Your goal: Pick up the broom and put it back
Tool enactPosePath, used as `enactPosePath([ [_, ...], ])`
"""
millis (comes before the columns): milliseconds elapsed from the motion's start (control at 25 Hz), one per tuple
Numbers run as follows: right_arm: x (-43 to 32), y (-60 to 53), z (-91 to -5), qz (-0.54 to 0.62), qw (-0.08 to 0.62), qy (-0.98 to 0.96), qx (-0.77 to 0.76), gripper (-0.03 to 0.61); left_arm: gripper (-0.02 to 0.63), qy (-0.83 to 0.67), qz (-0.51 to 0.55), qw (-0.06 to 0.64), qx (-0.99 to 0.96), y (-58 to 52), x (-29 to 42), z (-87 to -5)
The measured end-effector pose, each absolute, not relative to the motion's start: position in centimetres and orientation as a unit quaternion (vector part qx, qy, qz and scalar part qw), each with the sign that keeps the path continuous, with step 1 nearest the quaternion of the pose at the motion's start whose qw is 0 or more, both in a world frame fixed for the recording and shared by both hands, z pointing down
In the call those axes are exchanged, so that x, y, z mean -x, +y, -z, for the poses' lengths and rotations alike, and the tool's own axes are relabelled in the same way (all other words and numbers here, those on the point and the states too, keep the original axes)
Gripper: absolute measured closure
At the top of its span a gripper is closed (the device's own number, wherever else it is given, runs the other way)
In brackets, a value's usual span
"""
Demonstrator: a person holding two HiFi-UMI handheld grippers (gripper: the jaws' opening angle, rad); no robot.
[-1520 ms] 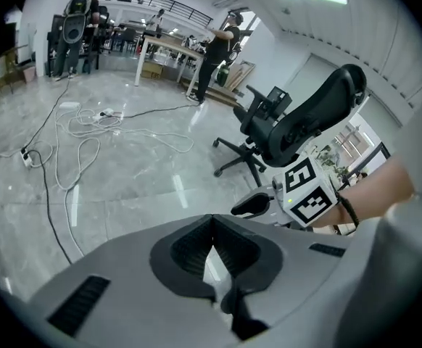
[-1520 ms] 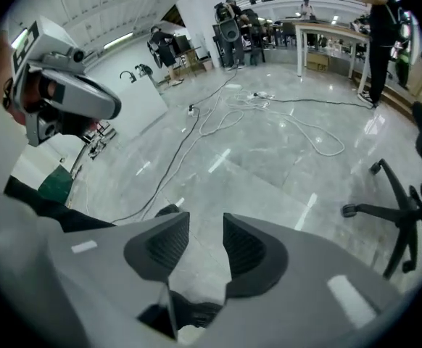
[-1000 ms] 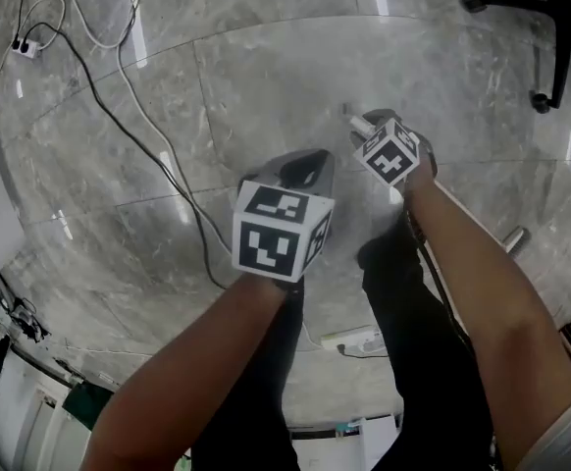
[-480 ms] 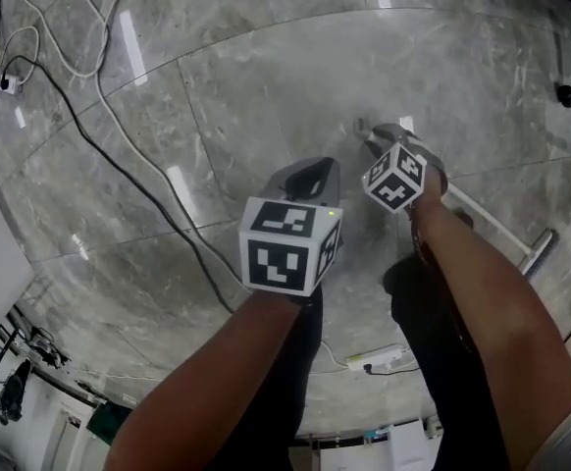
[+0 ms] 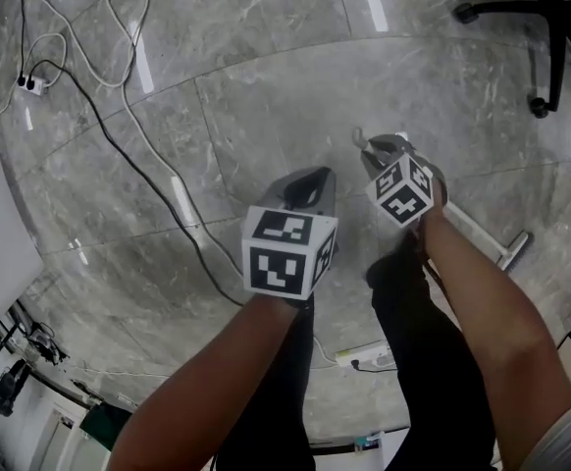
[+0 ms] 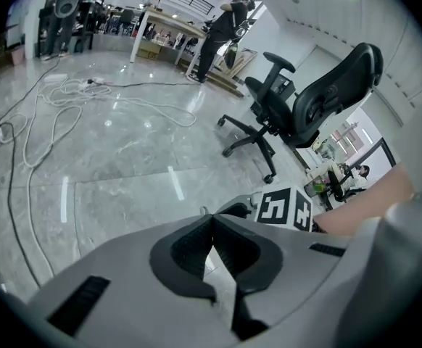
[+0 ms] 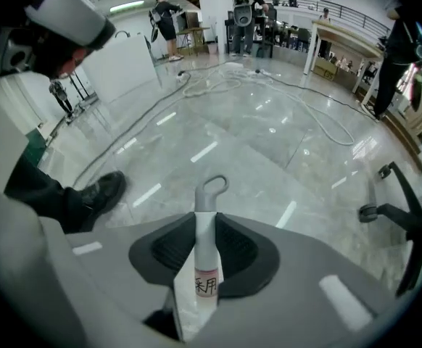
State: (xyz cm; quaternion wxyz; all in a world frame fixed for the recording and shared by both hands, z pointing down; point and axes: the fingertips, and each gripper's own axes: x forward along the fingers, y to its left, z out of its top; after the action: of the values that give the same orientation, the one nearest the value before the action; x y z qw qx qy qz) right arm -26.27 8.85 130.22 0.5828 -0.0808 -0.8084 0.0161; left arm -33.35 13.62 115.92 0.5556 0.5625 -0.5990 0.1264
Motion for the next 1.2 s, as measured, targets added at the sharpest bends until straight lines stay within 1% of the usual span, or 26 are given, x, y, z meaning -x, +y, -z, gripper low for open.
enactPosePath([
  [200, 25.5, 5.1, -113.0, -0.023, 0.531, -0.845, 0.062, 0.494, 0.606, -0.613, -0.124, 0.508, -0.592, 10.9, 33.7, -102.2],
  [320, 23.1, 2.0, -101.2, -0.020, 0.495, -0.868, 0.037, 0.495, 0.606, -0.612, -0.118, 0.491, -0.608, 9.1, 32.9, -92.9],
  [480, 18.1, -0.6, -86.6, -0.011, 0.460, -0.888, 0.013, 0.495, 0.606, -0.603, -0.127, 0.462, -0.637, 6.3, 29.4, -80.4],
  [640, 11.3, -2.6, -74.5, -0.009, 0.439, -0.898, -0.026, 0.495, 0.606, -0.586, -0.123, 0.451, -0.661, 3.4, 23.9, -69.1],
  [880, 0.6, -9.5, -61.1, -0.021, 0.377, -0.915, -0.141, 0.494, 0.606, -0.558, -0.144, 0.396, -0.715, -3.6, 14.3, -55.4],
  [1000, -5.7, -11.1, -56.9, -0.042, 0.356, -0.915, -0.188, 0.494, 0.607, -0.547, -0.155, 0.390, -0.725, -4.9, 8.8, -51.5],
  [1200, -15.4, -16.0, -51.9, -0.075, 0.311, -0.903, -0.288, 0.494, 0.606, -0.527, -0.179, 0.354, -0.751, -9.4, 1.3, -46.2],
])
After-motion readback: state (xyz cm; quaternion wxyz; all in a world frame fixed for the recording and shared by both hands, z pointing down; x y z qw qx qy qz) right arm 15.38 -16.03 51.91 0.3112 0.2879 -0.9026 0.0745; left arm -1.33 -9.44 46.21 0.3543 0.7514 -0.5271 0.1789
